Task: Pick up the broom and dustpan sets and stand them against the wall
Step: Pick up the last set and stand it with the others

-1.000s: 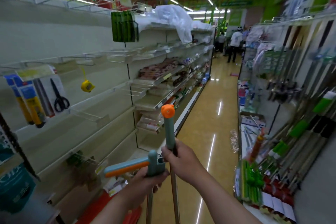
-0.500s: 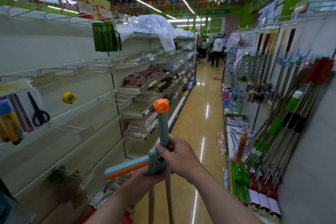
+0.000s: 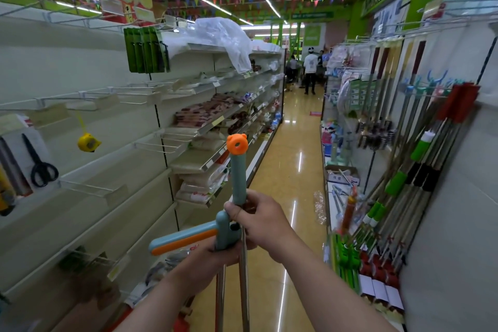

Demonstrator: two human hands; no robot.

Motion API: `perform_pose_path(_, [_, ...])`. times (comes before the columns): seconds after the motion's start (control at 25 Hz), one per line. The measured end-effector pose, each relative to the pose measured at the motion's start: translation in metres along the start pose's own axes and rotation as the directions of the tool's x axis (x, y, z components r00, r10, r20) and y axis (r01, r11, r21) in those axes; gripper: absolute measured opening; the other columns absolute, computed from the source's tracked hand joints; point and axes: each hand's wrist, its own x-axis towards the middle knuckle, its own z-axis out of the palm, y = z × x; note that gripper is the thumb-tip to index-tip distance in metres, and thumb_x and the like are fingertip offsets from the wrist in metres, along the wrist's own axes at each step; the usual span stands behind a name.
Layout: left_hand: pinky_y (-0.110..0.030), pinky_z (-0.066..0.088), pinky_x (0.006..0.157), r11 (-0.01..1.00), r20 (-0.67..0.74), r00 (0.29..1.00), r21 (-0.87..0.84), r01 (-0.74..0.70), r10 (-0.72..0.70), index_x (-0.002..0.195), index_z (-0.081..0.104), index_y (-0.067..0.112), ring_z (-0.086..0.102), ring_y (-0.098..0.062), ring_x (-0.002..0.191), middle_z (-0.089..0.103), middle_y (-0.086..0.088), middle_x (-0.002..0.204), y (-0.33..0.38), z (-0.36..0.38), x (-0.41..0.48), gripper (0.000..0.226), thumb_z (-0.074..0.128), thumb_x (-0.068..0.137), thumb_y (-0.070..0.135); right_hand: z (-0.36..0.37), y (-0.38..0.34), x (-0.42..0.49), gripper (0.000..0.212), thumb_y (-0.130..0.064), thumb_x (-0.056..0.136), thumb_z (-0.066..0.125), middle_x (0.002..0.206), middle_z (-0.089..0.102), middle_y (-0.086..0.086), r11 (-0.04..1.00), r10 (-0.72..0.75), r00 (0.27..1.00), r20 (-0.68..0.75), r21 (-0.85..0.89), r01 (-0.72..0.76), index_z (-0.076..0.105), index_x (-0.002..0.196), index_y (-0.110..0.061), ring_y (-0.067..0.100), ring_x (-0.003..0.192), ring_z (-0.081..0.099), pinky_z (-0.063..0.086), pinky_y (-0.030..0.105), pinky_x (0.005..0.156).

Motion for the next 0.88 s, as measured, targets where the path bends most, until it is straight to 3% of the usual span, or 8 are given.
perform_pose_path(0.16, [-0.048, 0.052, 0.101, 0.999, -0.014, 0.999, 0.025, -0.035, 0.035, 0.121, 0.066, 0.006, 0.061, -0.035, 0.12, 0.065, -0.018, 0.123, 0.004, 0.0, -0.001, 0.026, 0.058, 0.098, 0.016, 0.003, 0.001, -0.003, 0.003, -0.044, 0.09, 0.069, 0.094, 0.071, -0.009, 0.998, 0.052, 0.999, 0.009, 0.018, -0.053, 0.067, 0.089, -0.044, 0.01, 0.088, 0.069, 0.053, 0.023, 0.061])
perform_pose_path(0.24, [-0.043, 0.054, 0.094, 0.998, -0.023, 0.998, 0.027, -0.054, 0.054, 0.116, 0.068, 0.012, 0.063, -0.033, 0.115, 0.067, -0.012, 0.118, 0.016, 0.003, -0.002, 0.021, 0.058, 0.098, 0.015, 0.0, 0.0, 0.0, 0.008, -0.043, 0.09, 0.069, 0.093, 0.071, -0.006, 0.997, 0.068, 0.997, 0.021, 0.045, -0.069, 0.069, 0.094, -0.036, 0.013, 0.085, 0.069, 0.053, 0.027, 0.061])
perform_pose_path(0.4, [-0.053, 0.052, 0.099, 0.997, 0.024, 0.998, 0.041, -0.062, 0.061, 0.116, 0.066, 0.012, 0.062, -0.034, 0.115, 0.064, -0.011, 0.118, 0.028, 0.003, 0.001, 0.021, 0.057, 0.098, 0.018, -0.001, 0.003, 0.003, 0.023, -0.044, 0.089, 0.07, 0.091, 0.071, 0.002, 0.993, 0.065, 0.998, 0.011, 0.103, -0.066, 0.072, 0.101, -0.024, 0.025, 0.079, 0.069, 0.056, 0.04, 0.057])
perform_pose_path(0.48, [-0.058, 0.05, 0.101, 0.996, 0.025, 0.997, 0.051, -0.068, 0.067, 0.116, 0.064, 0.008, 0.062, -0.035, 0.112, 0.062, -0.012, 0.115, 0.024, 0.001, 0.002, 0.021, 0.057, 0.099, 0.018, 0.002, 0.007, 0.002, 0.022, -0.044, 0.088, 0.072, 0.094, 0.073, 0.004, 0.991, 0.061, 0.998, -0.013, 0.12, -0.059, 0.074, 0.1, -0.025, 0.032, 0.089, 0.071, 0.06, 0.056, 0.068])
perform_pose_path(0.52, [-0.058, 0.05, 0.1, 0.995, 0.028, 0.997, 0.059, -0.078, 0.077, 0.116, 0.063, 0.005, 0.062, -0.035, 0.11, 0.062, -0.012, 0.113, 0.023, 0.002, 0.0, 0.021, 0.057, 0.099, 0.017, 0.004, 0.008, 0.0, 0.022, -0.044, 0.088, 0.072, 0.096, 0.073, 0.004, 0.992, 0.052, 0.999, -0.017, 0.118, -0.049, 0.074, 0.101, -0.025, 0.03, 0.093, 0.071, 0.06, 0.057, 0.074])
perform_pose_path(0.68, [-0.054, 0.052, 0.097, 0.987, 0.007, 0.99, 0.084, -0.14, 0.14, 0.125, 0.059, 0.002, 0.062, -0.036, 0.112, 0.062, -0.016, 0.118, 0.033, 0.002, -0.002, 0.027, 0.052, 0.102, 0.014, 0.004, 0.027, -0.011, 0.035, -0.041, 0.094, 0.065, 0.113, 0.07, -0.007, 0.998, -0.011, 1.0, 0.025, 0.068, 0.009, 0.064, 0.126, -0.028, 0.009, 0.108, 0.065, 0.058, 0.036, 0.09])
perform_pose_path(0.8, [-0.058, 0.051, 0.098, 0.982, 0.008, 0.983, 0.045, -0.183, 0.183, 0.133, 0.056, 0.013, 0.061, -0.036, 0.112, 0.062, -0.015, 0.116, 0.049, -0.001, -0.007, 0.031, 0.05, 0.103, 0.015, 0.005, 0.059, -0.033, 0.069, -0.032, 0.092, 0.069, 0.125, 0.059, -0.012, 0.991, 0.109, 0.987, 0.12, 0.067, -0.118, 0.034, 0.152, -0.031, 0.007, 0.117, 0.059, 0.053, 0.029, 0.094])
perform_pose_path(0.88, [-0.061, 0.049, 0.097, 0.98, 0.001, 0.98, 0.041, -0.197, 0.197, 0.135, 0.053, 0.015, 0.061, -0.033, 0.106, 0.06, -0.013, 0.108, 0.061, 0.0, -0.009, 0.033, 0.05, 0.102, 0.016, 0.011, 0.081, -0.045, 0.068, -0.023, 0.092, 0.071, 0.123, 0.058, -0.012, 0.982, 0.186, 0.954, 0.234, -0.033, -0.184, 0.036, 0.149, -0.03, 0.011, 0.117, 0.061, 0.054, 0.029, 0.092])
